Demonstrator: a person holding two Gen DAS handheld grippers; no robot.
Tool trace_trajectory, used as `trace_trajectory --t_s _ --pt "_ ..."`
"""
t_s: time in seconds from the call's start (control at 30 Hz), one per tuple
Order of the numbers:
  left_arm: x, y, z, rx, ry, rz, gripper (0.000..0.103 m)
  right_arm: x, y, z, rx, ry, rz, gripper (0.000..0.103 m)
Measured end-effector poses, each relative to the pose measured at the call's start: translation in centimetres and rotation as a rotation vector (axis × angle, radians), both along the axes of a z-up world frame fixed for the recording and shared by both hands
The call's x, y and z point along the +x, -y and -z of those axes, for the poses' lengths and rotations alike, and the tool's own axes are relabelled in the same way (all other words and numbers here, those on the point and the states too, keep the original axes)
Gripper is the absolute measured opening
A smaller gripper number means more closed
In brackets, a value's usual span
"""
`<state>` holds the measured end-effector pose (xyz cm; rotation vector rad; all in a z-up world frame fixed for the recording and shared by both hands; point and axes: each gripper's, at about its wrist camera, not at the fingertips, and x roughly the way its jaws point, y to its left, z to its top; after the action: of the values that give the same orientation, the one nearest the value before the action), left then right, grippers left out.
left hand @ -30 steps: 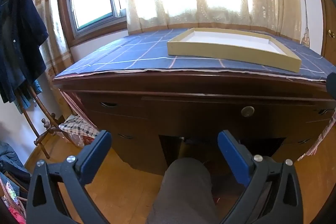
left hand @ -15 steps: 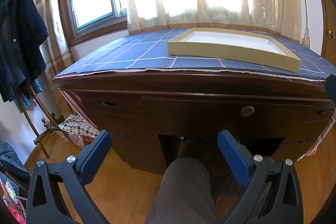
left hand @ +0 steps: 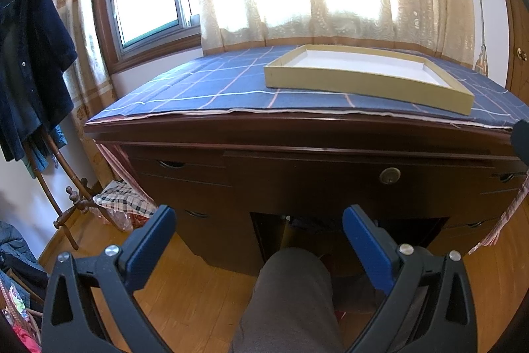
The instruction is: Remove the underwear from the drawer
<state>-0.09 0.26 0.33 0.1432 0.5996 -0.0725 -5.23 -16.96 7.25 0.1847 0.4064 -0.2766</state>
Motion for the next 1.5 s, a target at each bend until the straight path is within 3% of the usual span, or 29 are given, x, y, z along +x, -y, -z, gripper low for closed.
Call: trace_trajectory --t_s 1.5 --pt "0.0 -0.3 -0.1 0.006 0.013 0.003 0.103 1.3 0.6 0.6 0.021 -0.079 0.018 0.103"
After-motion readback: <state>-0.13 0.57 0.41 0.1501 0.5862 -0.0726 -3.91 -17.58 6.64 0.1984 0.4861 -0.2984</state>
